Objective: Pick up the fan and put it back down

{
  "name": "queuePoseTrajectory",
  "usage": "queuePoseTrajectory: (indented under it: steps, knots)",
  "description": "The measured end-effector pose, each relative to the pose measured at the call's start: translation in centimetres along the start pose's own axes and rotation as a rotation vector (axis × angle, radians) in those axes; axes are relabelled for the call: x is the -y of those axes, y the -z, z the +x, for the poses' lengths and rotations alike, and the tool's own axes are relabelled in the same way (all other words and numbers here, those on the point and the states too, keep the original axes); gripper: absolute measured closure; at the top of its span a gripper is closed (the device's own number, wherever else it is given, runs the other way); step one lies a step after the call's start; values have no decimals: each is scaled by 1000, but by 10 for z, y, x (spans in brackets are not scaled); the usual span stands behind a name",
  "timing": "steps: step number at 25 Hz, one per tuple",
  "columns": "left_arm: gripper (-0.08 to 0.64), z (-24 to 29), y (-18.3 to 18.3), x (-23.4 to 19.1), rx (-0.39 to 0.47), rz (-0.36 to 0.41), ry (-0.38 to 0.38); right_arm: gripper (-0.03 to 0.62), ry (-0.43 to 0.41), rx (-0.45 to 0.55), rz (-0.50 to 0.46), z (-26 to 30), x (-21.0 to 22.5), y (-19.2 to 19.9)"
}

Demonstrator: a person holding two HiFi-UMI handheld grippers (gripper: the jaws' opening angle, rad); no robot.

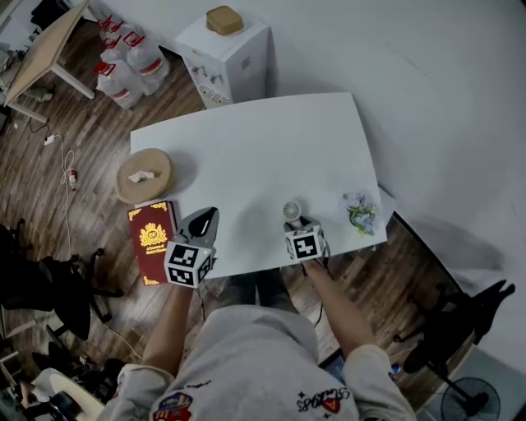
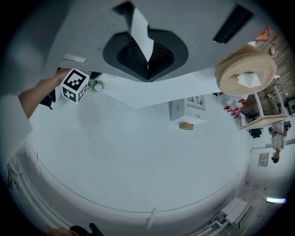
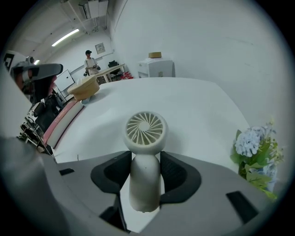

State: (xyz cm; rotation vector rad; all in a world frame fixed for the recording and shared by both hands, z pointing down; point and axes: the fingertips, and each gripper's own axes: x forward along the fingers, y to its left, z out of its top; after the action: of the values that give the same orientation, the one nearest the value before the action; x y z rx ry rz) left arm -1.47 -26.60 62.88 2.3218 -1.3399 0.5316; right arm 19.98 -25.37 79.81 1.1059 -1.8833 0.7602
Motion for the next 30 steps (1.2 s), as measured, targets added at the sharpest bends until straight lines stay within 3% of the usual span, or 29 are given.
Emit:
queuePoseTrajectory:
  steps: [13,20,24,30]
  knots:
    - [555,-6,10,-8,-6,-21,-17,393,-2,-39,-27,22,-11,11]
    - [555,-7,5,-6,5,-10,-9,333,-41,26,11,7,-11,-1]
    - [555,-7,-3,0,14,0,5,338,-80,85,70,-15,-2,-9]
    - [555,-4,-21,9,42,29,31,568,-11,357,38,-76,24,-53]
